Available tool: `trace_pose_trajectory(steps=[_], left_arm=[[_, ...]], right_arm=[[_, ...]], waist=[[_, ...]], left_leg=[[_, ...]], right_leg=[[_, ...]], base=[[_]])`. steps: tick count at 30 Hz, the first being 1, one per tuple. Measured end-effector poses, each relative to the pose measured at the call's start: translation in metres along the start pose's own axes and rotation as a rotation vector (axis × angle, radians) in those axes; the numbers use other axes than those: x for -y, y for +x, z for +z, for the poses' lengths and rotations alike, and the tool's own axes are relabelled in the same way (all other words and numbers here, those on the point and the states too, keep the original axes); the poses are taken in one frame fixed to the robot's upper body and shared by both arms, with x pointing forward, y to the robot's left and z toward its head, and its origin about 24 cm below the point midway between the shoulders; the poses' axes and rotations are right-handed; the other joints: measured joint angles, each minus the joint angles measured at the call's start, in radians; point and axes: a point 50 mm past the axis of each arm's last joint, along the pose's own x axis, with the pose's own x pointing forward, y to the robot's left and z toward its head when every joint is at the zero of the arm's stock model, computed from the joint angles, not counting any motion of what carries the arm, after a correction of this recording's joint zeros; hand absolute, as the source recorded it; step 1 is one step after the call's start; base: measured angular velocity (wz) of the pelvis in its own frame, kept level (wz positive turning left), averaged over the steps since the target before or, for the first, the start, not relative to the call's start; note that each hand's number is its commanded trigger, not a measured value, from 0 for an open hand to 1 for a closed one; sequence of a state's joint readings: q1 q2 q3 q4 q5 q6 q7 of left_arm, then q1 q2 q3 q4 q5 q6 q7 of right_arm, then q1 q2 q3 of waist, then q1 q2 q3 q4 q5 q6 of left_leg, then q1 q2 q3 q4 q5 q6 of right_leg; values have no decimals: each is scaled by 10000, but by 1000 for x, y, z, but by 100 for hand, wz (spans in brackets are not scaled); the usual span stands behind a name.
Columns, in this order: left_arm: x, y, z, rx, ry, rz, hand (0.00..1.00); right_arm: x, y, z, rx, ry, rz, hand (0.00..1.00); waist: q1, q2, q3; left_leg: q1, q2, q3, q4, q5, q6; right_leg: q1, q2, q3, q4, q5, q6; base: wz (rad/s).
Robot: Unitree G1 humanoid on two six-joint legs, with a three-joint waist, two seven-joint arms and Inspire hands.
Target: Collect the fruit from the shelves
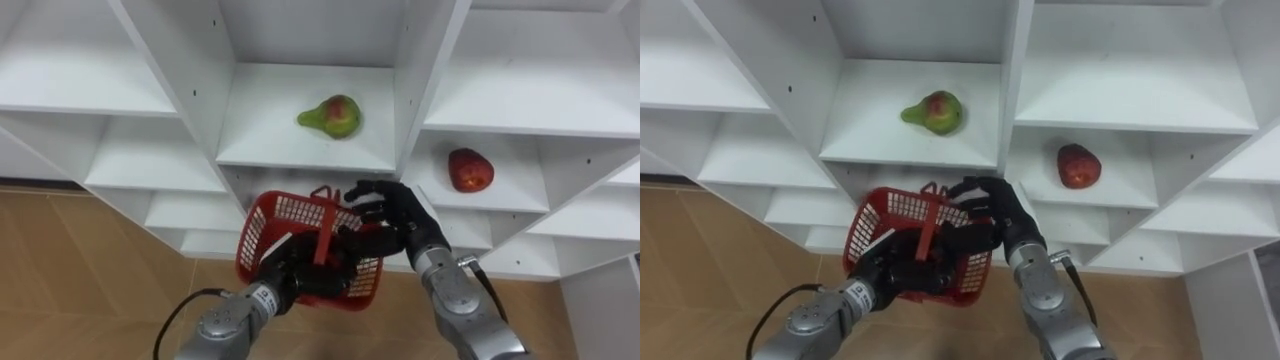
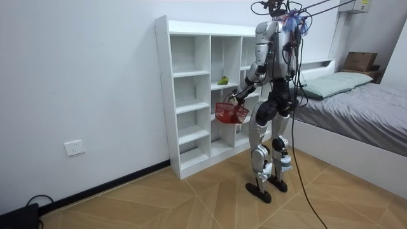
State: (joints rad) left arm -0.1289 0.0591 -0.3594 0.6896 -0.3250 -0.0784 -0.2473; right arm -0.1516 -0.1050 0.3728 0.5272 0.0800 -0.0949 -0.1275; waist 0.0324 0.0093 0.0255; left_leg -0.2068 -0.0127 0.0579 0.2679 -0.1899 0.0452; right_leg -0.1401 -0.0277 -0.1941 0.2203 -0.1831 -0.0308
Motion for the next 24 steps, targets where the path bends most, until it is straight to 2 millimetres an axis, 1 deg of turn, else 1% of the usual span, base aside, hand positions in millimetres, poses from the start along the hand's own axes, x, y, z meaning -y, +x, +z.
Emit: trace_pose_trajectory(steps=[7, 10, 20, 24], left_arm=[[0, 0, 0, -13, -4, -1, 100], [1, -1, -2, -19, -324, -7, 100], [0, -2, -3, -50, -360, 18, 100], [-4, -4, -7, -169, -329, 170, 100]], right_arm=[[-1, 0, -1, -32, 30, 57, 0], [-3, 0, -1, -38, 37, 107, 0], [-3, -1, -2, -111, 233, 105, 0], [-1, -1, -3, -121, 89, 100, 0]], waist=[[7, 26, -11], [6, 47, -18], [5, 46, -19], [45, 43, -18]], left_leg=[[2, 0, -1, 6, 0, 0], [14, 0, -9, 2, 0, 0], [67, 0, -2, 1, 2, -3], [119, 0, 29, -13, 3, -4]], right_leg=[[0, -1, 19, 0, 0, -1], [10, 0, 31, 0, 0, -1], [63, 0, -12, 1, 1, -1], [85, 2, 29, 8, 1, -1]], base=[[0], [0], [0], [-2]])
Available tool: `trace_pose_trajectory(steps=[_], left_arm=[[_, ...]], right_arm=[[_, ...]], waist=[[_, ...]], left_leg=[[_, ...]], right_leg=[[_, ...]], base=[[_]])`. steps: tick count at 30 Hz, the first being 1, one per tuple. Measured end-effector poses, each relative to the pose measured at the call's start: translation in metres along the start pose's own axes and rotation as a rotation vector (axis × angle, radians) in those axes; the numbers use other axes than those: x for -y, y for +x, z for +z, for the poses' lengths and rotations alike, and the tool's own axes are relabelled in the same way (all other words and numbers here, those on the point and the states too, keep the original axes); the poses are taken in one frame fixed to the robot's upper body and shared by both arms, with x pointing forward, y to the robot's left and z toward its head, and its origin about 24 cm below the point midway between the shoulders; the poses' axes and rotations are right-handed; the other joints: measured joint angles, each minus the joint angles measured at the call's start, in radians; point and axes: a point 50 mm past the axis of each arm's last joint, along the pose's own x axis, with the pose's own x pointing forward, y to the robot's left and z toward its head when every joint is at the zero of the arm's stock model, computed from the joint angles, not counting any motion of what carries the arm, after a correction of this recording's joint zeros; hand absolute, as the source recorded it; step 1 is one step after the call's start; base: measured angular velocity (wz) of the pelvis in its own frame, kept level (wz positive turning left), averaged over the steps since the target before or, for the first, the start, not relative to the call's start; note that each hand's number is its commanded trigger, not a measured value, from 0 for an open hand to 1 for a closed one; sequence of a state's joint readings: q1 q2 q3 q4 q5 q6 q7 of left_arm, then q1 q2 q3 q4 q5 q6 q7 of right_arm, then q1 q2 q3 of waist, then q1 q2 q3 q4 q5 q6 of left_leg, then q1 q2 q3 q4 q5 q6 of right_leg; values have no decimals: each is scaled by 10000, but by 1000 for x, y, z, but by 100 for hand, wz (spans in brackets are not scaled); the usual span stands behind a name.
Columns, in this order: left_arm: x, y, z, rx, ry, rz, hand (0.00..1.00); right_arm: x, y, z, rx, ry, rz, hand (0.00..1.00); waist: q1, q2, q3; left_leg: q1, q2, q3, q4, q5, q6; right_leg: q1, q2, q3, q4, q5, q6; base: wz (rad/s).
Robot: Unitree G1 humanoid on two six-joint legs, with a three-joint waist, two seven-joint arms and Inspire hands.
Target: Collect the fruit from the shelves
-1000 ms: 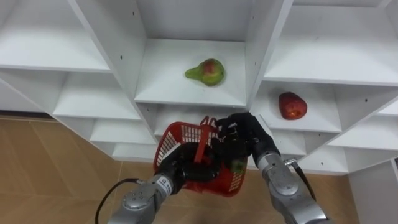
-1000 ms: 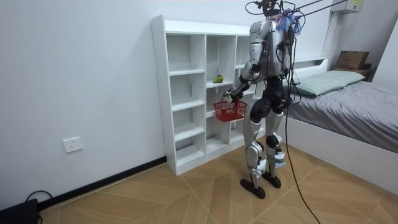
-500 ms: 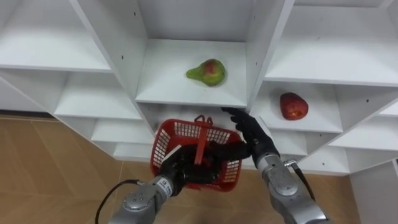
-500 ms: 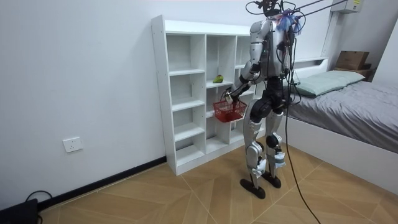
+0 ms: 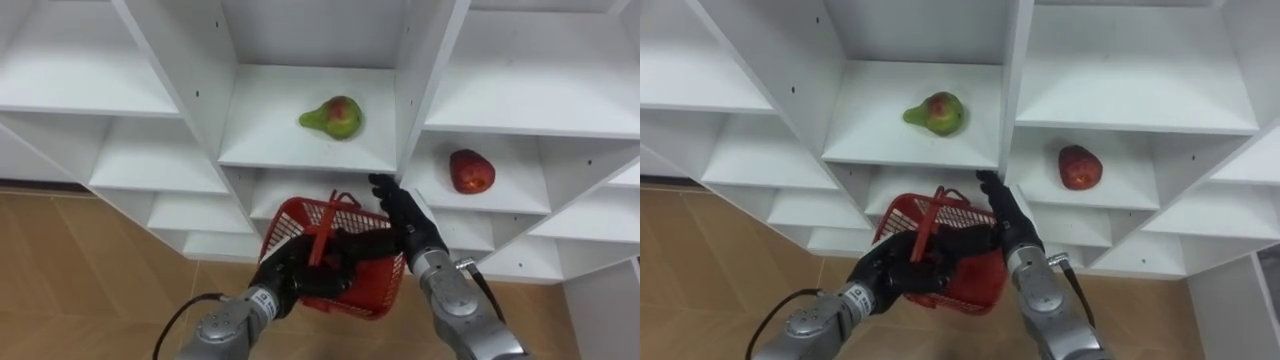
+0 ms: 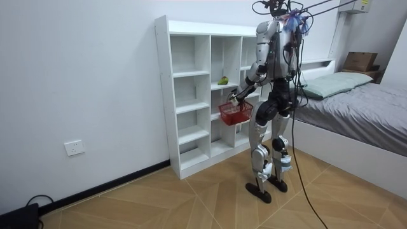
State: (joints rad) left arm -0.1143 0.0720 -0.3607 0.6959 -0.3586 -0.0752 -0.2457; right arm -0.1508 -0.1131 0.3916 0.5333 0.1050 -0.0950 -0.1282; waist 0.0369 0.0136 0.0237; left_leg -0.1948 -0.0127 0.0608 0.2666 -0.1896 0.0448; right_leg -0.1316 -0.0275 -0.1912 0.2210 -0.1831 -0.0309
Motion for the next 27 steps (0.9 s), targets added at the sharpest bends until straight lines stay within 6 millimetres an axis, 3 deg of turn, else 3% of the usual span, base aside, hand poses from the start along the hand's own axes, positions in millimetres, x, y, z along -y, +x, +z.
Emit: trace_pose_trajectory(steps=[6, 10, 16, 18, 20, 21, 22, 24, 27], left_arm=[[-16, -9, -21, -867, -79, 893, 100], [-23, -13, -23, -844, -320, 1293, 100], [-30, -20, -27, -831, -507, 1671, 100], [-34, -26, -34, -1048, -499, 1819, 100], [-35, -28, -38, -1148, -533, 1881, 100], [-35, -30, -40, -1217, -555, 1940, 100], [-35, -30, -41, -1228, -559, 1984, 100], [-38, -32, -41, -1266, -512, 2125, 100], [-43, -35, -44, -1446, -396, 2308, 100]], right_arm=[[-3, -4, -5, -113, -341, 287, 0], [0, -5, 1, 255, -1078, 494, 0], [8, -18, 10, 758, -2844, 1118, 0], [5, -23, 24, 1496, -3519, 1367, 0], [2, -27, 31, 1877, -3780, 1522, 0], [0, -28, 32, 1943, -3753, 1650, 0], [0, -28, 32, 1931, -3756, 1723, 0], [-3, -28, 32, 1934, -3793, 1983, 0], [-9, -30, 40, 2256, -3820, 2420, 0]], waist=[[34, -17, -4], [64, -23, -7], [481, -141, -41], [484, -308, -90], [534, -510, -80], [538, -654, -147], [544, -720, -164], [573, -900, -156], [556, -964, -114]], left_leg=[[162, 3, 18, -69, 1, -1], [176, -3, 22, -65, 1, -1], [364, 5, 42, -108, 7, -12], [401, 11, 49, -145, 21, -34], [498, 15, 22, -150, 28, -45], [535, 15, -46, -148, 28, -46], [557, 10, -70, -146, 28, -46], [684, -2, -82, -136, 26, -43], [777, -10, -91, -149, 23, -39]], right_leg=[[113, 2, -2, -1, 0, 0], [126, 0, 16, 11, 0, 0], [282, 11, 33, 0, -2, 2], [301, 23, 6, 1, -2, 1], [430, 34, -21, -8, -3, 0], [492, 35, -38, -9, -3, 0], [524, 32, -35, -10, -3, 0], [669, 17, -31, -15, -2, 1], [776, 71, -56, -16, 7, 2]], base=[[0], [0], [-1], [0], [7], [10], [10], [2], [0]])
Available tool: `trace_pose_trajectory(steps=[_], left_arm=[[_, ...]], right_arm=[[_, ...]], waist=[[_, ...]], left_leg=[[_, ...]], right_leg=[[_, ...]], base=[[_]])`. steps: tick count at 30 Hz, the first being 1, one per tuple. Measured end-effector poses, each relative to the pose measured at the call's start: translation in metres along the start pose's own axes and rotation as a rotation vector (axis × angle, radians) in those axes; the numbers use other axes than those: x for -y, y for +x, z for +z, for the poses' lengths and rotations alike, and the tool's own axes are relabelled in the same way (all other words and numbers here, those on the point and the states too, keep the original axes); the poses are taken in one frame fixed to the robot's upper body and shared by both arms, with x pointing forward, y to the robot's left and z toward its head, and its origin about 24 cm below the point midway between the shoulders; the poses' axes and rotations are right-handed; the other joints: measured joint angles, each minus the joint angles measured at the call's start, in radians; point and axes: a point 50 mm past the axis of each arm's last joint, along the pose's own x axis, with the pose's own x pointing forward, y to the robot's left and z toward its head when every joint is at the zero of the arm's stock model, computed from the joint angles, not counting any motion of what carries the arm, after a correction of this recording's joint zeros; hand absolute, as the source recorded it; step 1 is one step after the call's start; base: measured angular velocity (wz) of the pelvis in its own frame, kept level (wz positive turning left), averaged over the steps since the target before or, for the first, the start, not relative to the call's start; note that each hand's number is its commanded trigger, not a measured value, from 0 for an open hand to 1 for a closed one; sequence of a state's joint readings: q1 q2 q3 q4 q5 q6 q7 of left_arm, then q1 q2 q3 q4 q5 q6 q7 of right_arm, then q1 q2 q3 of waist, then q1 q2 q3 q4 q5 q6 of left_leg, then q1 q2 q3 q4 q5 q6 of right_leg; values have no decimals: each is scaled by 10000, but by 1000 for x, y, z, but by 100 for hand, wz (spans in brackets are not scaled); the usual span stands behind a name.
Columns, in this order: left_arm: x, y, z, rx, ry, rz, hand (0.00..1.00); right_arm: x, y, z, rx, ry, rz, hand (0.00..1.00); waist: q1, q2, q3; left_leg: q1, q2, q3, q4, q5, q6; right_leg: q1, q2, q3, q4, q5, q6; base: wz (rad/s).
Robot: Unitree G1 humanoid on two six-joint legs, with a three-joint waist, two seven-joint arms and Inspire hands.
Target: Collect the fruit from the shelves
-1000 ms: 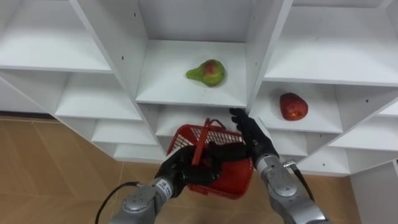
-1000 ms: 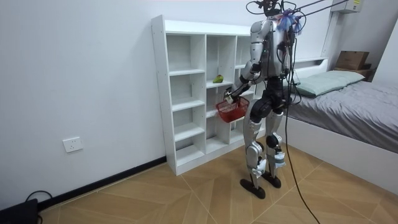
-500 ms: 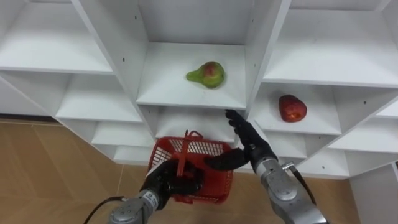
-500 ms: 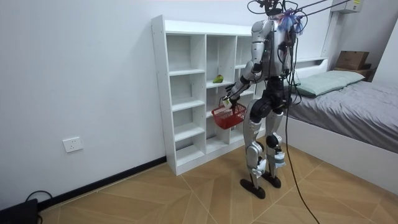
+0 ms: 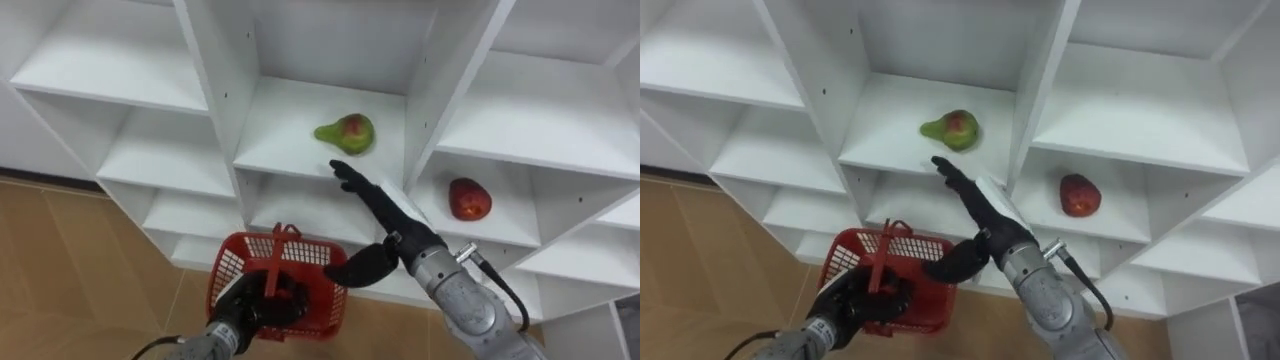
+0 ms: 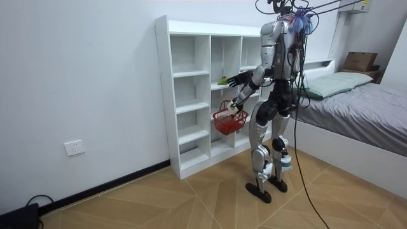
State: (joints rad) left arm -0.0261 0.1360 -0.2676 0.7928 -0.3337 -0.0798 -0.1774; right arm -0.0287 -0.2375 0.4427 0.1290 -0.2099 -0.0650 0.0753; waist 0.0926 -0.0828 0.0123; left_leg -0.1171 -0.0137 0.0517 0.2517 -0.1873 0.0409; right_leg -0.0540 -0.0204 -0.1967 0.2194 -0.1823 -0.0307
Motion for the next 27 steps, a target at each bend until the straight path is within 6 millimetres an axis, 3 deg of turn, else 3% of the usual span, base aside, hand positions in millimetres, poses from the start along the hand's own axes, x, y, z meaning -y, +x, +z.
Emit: trace_pose_trajectory(steps=[7, 16, 27], left_arm=[[-5, -6, -11, -345, 196, 145, 100], [-8, -7, -13, -477, 812, 254, 100], [-18, -9, -7, -269, 926, 610, 100]], right_arm=[[-2, 0, 9, 392, -29, 528, 0], [3, 1, 27, 1133, -389, 430, 0], [45, 10, 54, 2318, -1162, -1567, 0]], waist=[[163, -60, 26], [248, -363, 32], [218, -743, 74]], left_leg=[[309, 9, -57, -107, 15, -26], [545, 2, -99, -180, 18, -28], [595, -12, -320, -142, 16, -31]], right_leg=[[369, 29, 12, -53, -2, -5], [572, 48, -16, -170, 7, -19], [758, 46, -258, -244, 13, -14]], base=[[2], [0], [6]])
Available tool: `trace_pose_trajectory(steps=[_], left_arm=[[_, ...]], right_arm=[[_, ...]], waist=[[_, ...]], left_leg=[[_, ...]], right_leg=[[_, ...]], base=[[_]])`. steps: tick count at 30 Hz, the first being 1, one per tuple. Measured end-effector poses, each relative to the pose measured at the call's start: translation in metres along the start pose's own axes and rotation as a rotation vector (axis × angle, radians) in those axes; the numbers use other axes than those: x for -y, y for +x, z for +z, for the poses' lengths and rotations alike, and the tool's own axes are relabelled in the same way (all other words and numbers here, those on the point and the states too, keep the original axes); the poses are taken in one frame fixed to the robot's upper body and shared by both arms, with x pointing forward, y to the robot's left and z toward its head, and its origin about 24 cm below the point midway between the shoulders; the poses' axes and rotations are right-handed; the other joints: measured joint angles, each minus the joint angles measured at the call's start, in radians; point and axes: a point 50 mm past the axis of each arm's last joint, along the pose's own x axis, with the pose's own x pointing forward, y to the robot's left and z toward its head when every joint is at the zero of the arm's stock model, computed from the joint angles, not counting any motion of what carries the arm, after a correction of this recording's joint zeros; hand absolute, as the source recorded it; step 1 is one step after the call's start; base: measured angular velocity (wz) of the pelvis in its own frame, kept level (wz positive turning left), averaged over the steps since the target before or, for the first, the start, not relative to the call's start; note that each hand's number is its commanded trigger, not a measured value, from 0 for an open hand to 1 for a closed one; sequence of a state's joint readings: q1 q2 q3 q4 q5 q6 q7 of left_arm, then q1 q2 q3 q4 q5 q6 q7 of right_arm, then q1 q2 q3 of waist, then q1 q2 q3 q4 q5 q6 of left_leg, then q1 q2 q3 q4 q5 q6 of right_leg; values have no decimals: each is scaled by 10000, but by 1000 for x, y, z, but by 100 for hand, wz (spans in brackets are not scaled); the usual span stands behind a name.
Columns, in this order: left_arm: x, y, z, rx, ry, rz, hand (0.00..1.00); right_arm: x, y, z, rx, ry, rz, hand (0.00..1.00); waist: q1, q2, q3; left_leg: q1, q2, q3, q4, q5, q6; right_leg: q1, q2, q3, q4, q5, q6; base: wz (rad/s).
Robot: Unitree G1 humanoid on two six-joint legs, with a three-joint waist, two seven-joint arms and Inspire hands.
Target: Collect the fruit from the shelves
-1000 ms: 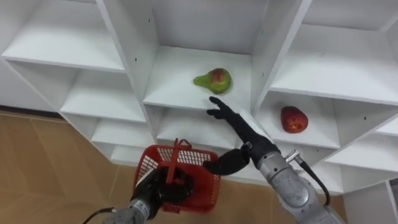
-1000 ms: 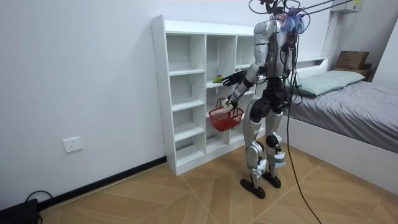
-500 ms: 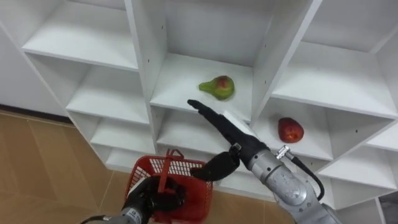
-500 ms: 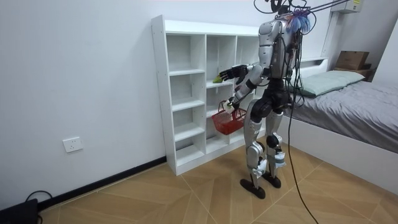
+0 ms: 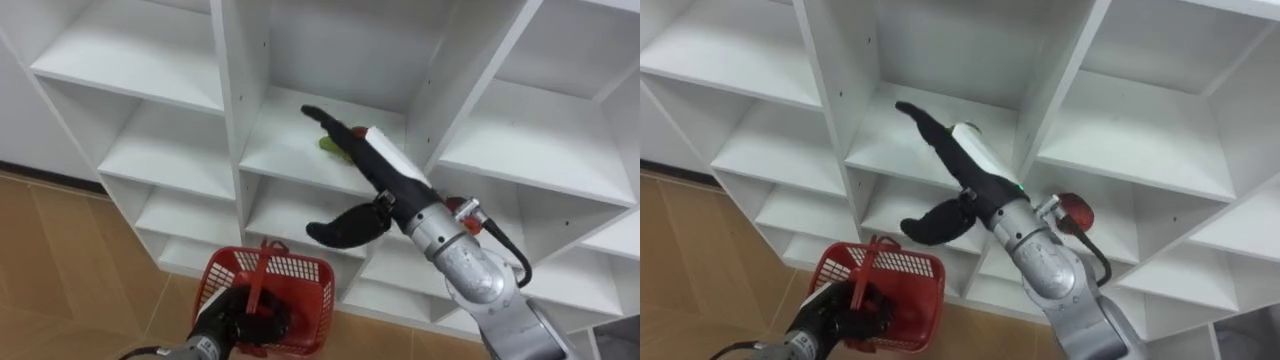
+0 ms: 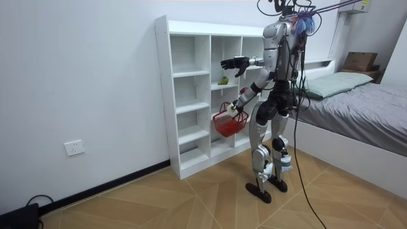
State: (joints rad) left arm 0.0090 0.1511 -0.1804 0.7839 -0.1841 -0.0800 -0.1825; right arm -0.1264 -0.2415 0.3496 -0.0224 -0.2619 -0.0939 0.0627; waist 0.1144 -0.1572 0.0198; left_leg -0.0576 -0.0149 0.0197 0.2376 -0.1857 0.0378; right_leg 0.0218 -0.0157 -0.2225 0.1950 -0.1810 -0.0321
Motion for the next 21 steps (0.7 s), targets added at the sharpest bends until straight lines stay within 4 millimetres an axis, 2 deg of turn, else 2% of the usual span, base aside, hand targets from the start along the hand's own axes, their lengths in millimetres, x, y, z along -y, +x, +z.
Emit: trace_pose_trajectory(steps=[4, 8, 12, 16, 21], left_arm=[[-5, -1, 2, 113, -69, 181, 100], [-7, -1, 2, -25, 368, 215, 100], [-10, -2, 1, -86, 530, 237, 100], [-12, -3, -2, -333, 518, 274, 100], [-15, -5, -4, -597, 712, 163, 100]], right_arm=[[15, 5, 2, 137, 348, -677, 0], [31, 12, 3, 233, 132, -1364, 0], [48, 19, -10, -322, -99, -1948, 0], [54, 22, -15, -496, 127, -2229, 0], [63, 32, -24, -965, -51, -2276, 0]], waist=[[23, -99, -4], [40, -140, -7], [53, -226, -2], [75, -309, 3], [49, -328, 9]], left_leg=[[-118, -1, -48, 14, -1, -3], [-189, -17, -80, 37, -2, -4], [-249, -47, -262, 205, -2, -4], [-393, -89, -472, 294, -2, -4], [-533, -140, -643, 382, -2, -1]], right_leg=[[13, -19, -32, -74, 16, -1], [-5, -18, -241, -73, 18, 0], [-6, -19, -285, -86, 19, -1], [-19, -31, -551, -99, 19, 0], [-47, -36, -547, -111, 23, 6]], base=[[6], [5], [11], [16], [11]])
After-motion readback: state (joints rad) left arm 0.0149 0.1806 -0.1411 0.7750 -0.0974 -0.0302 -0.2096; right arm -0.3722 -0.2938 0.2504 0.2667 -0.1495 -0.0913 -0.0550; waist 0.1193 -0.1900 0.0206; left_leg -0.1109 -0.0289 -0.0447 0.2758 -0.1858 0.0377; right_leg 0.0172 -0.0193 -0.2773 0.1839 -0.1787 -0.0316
